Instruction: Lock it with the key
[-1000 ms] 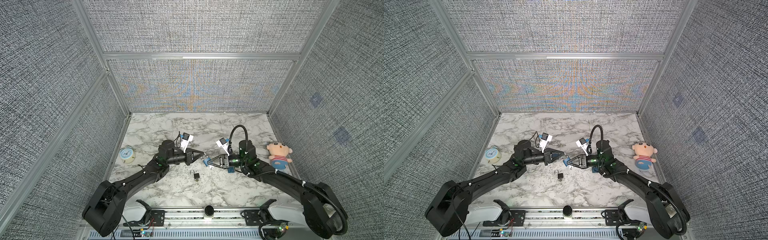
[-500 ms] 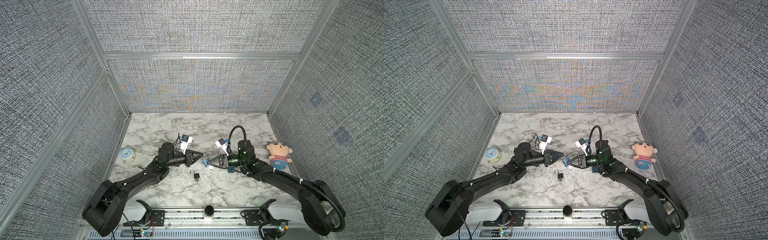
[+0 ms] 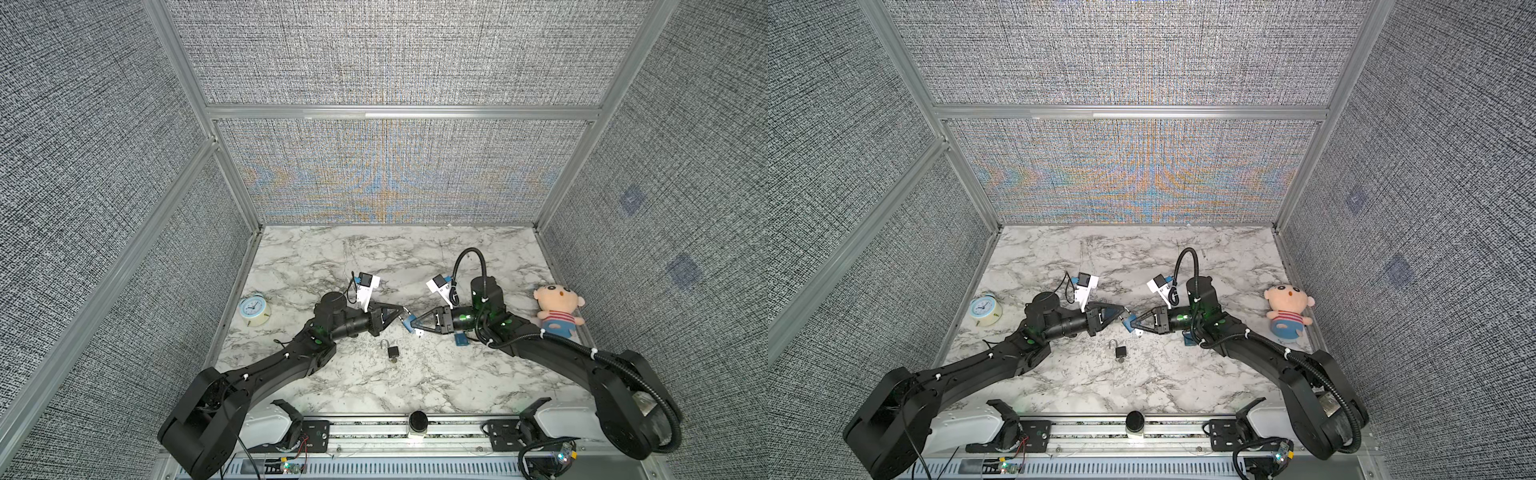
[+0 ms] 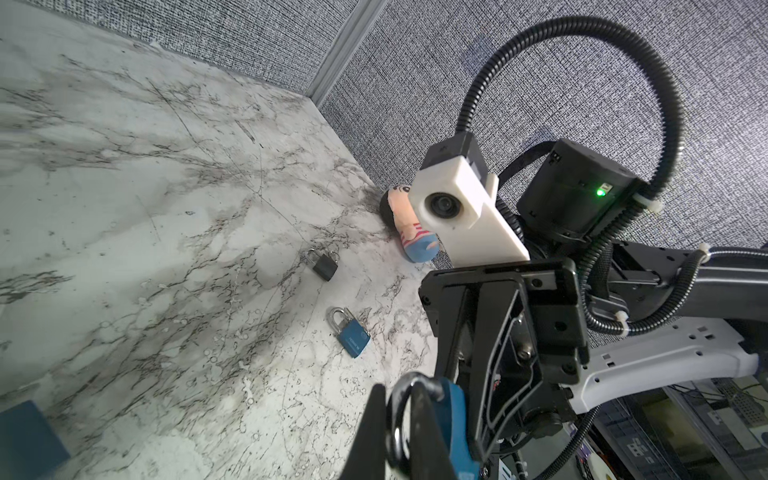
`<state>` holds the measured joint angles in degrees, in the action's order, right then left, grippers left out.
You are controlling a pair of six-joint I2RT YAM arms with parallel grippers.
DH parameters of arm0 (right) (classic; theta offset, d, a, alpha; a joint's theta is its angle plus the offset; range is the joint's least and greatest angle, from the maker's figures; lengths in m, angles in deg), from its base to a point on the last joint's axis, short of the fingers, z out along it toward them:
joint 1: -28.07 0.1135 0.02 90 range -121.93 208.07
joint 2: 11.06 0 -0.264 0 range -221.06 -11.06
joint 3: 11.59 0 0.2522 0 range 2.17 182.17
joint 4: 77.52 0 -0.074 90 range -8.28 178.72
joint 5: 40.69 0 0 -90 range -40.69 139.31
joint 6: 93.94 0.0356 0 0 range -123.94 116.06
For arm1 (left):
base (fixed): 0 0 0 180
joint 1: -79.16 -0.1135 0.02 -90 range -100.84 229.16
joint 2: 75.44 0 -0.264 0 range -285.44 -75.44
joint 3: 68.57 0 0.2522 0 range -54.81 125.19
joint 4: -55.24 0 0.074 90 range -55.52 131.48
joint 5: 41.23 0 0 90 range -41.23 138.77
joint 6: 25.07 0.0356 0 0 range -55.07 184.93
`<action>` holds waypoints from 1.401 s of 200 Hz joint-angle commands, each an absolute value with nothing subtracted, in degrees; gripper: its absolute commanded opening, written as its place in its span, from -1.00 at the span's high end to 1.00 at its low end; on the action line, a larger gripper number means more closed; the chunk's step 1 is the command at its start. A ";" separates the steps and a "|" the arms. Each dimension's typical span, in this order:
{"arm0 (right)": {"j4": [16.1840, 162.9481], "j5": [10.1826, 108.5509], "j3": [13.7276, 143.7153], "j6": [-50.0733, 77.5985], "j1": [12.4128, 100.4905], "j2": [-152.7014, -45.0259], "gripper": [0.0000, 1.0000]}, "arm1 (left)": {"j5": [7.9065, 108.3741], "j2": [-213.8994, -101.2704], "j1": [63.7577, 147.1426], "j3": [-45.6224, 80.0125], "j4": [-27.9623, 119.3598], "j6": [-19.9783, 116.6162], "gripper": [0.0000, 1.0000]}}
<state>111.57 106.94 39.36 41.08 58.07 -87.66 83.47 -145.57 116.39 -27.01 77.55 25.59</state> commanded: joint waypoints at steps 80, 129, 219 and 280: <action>123.63 100.71 43.54 42.23 58.20 -92.62 1.00 | 89.03 -144.39 118.36 -28.59 73.03 25.57 1.00; 122.35 99.91 44.35 40.49 58.21 -93.28 1.00 | 89.48 -145.62 119.03 -27.82 73.28 25.33 1.00; 119.65 98.14 44.86 38.41 58.19 -92.53 1.00 | 86.13 -145.14 120.82 -29.76 76.47 24.14 1.00; 118.85 97.39 40.70 38.14 58.07 -90.29 0.55 | 76.95 -141.32 120.45 -25.93 67.17 26.03 1.00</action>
